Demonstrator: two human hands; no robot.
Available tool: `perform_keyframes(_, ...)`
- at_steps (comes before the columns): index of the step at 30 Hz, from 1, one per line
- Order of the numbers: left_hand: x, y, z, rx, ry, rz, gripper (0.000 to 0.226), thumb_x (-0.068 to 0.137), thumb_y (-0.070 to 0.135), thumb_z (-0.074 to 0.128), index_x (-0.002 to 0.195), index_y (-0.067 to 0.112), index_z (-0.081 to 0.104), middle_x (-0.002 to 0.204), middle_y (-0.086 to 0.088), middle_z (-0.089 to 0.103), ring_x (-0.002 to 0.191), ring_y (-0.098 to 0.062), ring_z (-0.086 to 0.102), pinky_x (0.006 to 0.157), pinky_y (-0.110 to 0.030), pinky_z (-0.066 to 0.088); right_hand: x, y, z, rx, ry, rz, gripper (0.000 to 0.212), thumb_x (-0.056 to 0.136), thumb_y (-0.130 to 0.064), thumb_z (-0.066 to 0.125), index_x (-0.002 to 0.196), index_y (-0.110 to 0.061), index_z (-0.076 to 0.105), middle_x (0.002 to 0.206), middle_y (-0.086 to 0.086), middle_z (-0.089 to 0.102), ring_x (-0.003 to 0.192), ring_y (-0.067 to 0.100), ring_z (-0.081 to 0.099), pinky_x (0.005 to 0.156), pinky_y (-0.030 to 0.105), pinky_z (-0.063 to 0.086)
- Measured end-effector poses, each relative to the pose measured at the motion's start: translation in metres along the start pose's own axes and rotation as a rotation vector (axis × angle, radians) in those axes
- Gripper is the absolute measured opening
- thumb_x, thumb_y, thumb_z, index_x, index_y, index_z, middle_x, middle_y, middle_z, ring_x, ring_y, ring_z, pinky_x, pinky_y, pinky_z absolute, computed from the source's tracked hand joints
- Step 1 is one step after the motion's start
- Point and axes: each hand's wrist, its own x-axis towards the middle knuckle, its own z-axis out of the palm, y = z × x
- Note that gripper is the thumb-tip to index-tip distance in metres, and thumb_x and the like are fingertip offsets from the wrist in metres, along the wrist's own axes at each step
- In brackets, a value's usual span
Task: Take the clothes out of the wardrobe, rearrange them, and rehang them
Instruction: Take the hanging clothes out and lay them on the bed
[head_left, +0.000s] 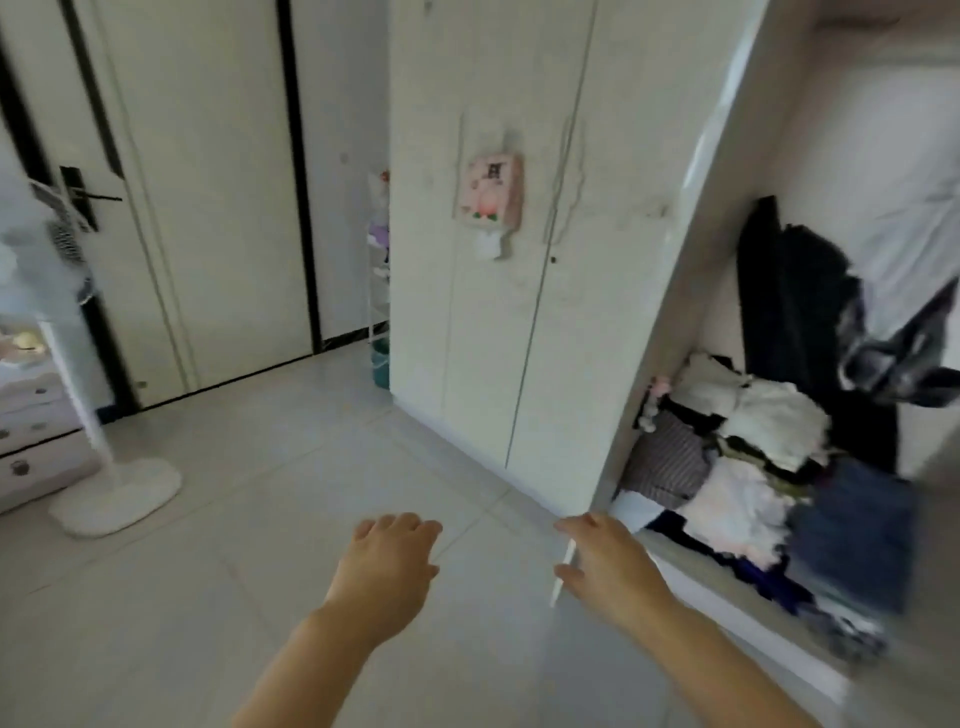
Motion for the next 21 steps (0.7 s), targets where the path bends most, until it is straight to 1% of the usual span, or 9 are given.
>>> perform_keyframes(3,0.071,0.094,0.011,0.019,0.017,0.165,0.045,0.096,0.034,0.042,0.140,0.026,0.032,0.138,0.005,0.043,0.130,-0.017,0.036,0.110,-0.031,0.020,-0.003,0.093,-0.032,-0.014,0.066,0.134,0.041,0.091,-0.029,0.051,0.131,-0.021,0.046,0.120,0.002,0.045,0.110,0.018,0.045,0.089,0.027,0.041)
perform_keyframes(5,0.109,0.149,0.019,0.033,0.010,0.270,0.044,0.095,0.033,0.045,0.138,0.025,0.037,0.134,0.004,0.047,0.126,-0.018,0.042,0.107,-0.032,0.025,-0.006,0.147,-0.053,-0.045,0.101,0.208,0.039,0.092,-0.029,0.049,0.130,-0.020,0.046,0.124,0.002,0.045,0.113,0.018,0.044,0.092,0.027,0.039)
perform_keyframes(6,0.126,0.175,0.022,0.021,0.021,0.325,0.042,0.091,0.033,0.052,0.132,0.025,0.045,0.126,0.003,0.054,0.120,-0.019,0.049,0.103,-0.034,0.032,-0.007,0.171,-0.063,-0.052,0.116,0.240,0.041,0.093,-0.030,0.048,0.133,-0.021,0.043,0.128,0.001,0.043,0.116,0.017,0.042,0.093,0.026,0.038)
perform_keyframes(8,0.156,0.220,0.023,-0.016,0.060,0.403,0.035,0.075,0.033,0.072,0.108,0.026,0.062,0.099,0.006,0.065,0.094,-0.015,0.064,0.083,-0.033,0.048,-0.008,0.214,-0.083,-0.048,0.140,0.301,0.045,0.093,-0.029,0.048,0.137,-0.023,0.039,0.132,0.000,0.041,0.120,0.017,0.040,0.096,0.026,0.037)
perform_keyframes(9,0.169,0.242,0.023,-0.014,0.062,0.426,0.035,0.073,0.033,0.072,0.106,0.026,0.063,0.096,0.007,0.065,0.090,-0.013,0.064,0.081,-0.030,0.048,-0.008,0.234,-0.093,-0.042,0.154,0.328,0.045,0.093,-0.029,0.048,0.137,-0.023,0.039,0.132,0.000,0.041,0.120,0.017,0.041,0.096,0.027,0.038)
perform_keyframes(11,0.192,0.281,0.026,-0.039,0.010,0.490,0.040,0.088,0.032,0.055,0.127,0.024,0.050,0.119,0.005,0.057,0.110,-0.014,0.053,0.094,-0.027,0.036,-0.005,0.267,-0.110,-0.041,0.184,0.371,0.044,0.092,-0.028,0.049,0.136,-0.024,0.040,0.130,0.000,0.043,0.119,0.017,0.042,0.094,0.027,0.040)
perform_keyframes(13,0.220,0.312,0.033,-0.058,0.031,0.560,0.043,0.094,0.031,0.045,0.135,0.024,0.041,0.131,0.005,0.049,0.120,-0.015,0.045,0.099,-0.025,0.029,0.001,0.298,-0.126,-0.053,0.218,0.396,0.046,0.093,-0.030,0.050,0.137,-0.025,0.039,0.131,0.000,0.043,0.120,0.017,0.042,0.094,0.026,0.040)
perform_keyframes(16,0.263,0.354,0.037,-0.068,0.039,0.603,0.044,0.094,0.034,0.045,0.136,0.027,0.037,0.130,0.006,0.048,0.120,-0.014,0.044,0.100,-0.027,0.030,0.016,0.341,-0.148,-0.052,0.265,0.436,0.046,0.092,-0.031,0.052,0.136,-0.023,0.040,0.128,0.000,0.045,0.117,0.018,0.044,0.094,0.028,0.041)
perform_keyframes(21,0.346,0.417,0.036,-0.098,0.054,0.694,0.042,0.093,0.034,0.046,0.134,0.026,0.041,0.130,0.004,0.050,0.118,-0.016,0.047,0.099,-0.027,0.034,0.058,0.411,-0.184,-0.090,0.336,0.445,0.047,0.092,-0.033,0.053,0.137,-0.025,0.041,0.130,-0.001,0.044,0.120,0.017,0.043,0.096,0.026,0.040)
